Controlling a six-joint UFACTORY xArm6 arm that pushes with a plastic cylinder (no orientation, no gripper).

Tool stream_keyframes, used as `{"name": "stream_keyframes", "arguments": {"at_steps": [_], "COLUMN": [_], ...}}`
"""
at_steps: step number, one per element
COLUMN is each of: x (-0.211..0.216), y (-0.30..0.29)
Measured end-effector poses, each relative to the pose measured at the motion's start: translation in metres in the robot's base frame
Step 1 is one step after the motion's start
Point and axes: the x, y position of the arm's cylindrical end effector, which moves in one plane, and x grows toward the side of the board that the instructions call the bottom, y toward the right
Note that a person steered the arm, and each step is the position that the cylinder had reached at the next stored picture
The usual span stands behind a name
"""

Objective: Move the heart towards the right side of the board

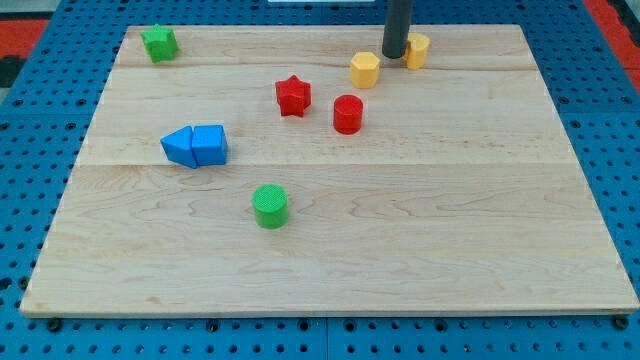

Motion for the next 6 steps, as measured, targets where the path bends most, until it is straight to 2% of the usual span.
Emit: {"name": "stream_keyframes", "arguments": {"at_steps": [2, 3, 4, 5, 6], "x": [-0.024, 0.021, 0.078, 0.154, 0.195], "y": [0.013, 0.047, 0.03, 0.019, -0.079]}}
